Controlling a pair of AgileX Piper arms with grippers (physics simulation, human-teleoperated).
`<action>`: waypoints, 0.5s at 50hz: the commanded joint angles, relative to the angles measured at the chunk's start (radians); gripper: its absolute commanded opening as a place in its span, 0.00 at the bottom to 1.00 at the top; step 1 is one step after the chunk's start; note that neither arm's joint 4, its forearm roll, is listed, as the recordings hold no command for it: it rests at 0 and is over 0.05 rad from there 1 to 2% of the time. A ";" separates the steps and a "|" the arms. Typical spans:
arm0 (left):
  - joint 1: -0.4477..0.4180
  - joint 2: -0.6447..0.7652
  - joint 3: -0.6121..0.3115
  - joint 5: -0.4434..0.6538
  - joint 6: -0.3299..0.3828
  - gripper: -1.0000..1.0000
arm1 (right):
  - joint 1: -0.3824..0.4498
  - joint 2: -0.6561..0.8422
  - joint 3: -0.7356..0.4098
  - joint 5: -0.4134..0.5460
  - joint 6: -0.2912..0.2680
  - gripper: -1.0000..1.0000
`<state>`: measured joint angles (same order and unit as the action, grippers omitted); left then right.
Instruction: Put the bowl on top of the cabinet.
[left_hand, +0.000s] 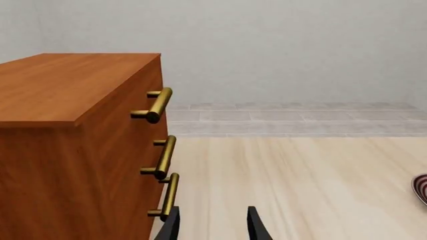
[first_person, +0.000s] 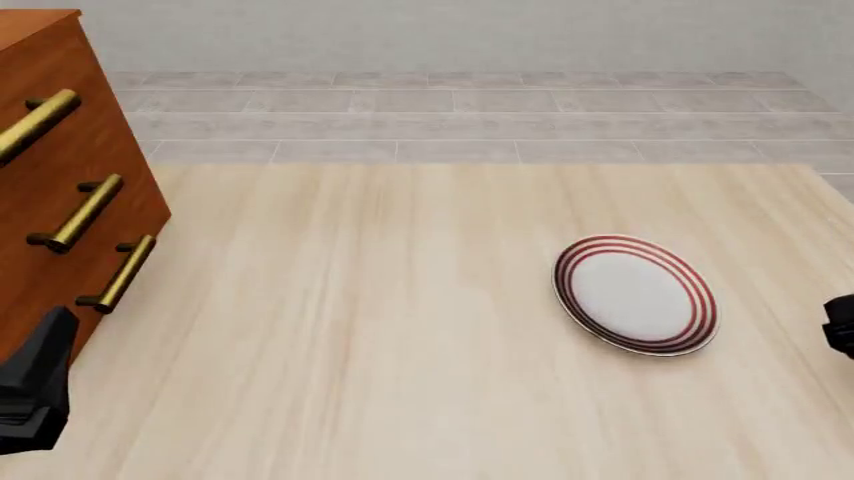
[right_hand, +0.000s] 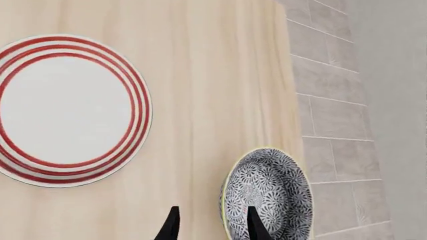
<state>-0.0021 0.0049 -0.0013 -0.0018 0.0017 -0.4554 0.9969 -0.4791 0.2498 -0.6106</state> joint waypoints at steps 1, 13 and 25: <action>0.000 0.000 0.000 0.000 0.000 1.00 | -0.031 0.071 0.013 -0.065 -0.009 1.00; 0.000 0.000 0.000 0.000 0.000 1.00 | -0.049 0.152 0.032 -0.140 -0.007 1.00; 0.000 0.000 0.000 0.000 0.000 1.00 | -0.079 0.237 0.040 -0.206 -0.017 1.00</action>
<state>-0.0021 0.0049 -0.0013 -0.0018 0.0017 -0.5120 1.1686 -0.4474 0.0965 -0.6216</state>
